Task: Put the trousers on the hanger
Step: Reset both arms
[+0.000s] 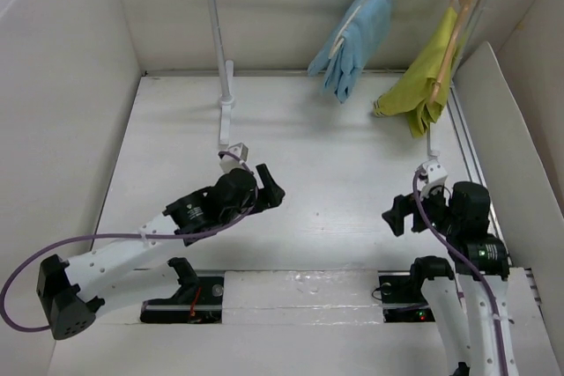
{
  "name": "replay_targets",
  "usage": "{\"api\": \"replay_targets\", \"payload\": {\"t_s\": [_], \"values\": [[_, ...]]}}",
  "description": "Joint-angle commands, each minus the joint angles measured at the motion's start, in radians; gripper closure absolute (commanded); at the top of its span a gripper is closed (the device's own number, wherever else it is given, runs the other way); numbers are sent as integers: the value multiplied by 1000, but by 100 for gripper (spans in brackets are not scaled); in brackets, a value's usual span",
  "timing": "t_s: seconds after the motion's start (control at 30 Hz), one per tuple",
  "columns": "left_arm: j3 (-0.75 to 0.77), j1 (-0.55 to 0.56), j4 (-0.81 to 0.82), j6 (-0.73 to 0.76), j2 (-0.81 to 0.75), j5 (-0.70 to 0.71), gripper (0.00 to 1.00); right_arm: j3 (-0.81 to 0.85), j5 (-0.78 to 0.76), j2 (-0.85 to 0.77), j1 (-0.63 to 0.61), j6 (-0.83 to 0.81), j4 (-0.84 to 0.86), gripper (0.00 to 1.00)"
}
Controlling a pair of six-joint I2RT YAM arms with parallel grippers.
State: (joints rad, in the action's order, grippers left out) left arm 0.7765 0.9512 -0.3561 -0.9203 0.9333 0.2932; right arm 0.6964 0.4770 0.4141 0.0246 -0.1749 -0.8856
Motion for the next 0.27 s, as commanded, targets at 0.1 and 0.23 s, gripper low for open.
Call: {"api": "replay_targets", "payload": {"t_s": [0.1, 0.23], "values": [[-89, -5, 8, -83, -151, -32, 29, -15, -20, -92, -8, -52, -144, 0], [-77, -5, -1, -91, -162, -25, 30, 24, -9, -60, -8, -54, -107, 0]]}}
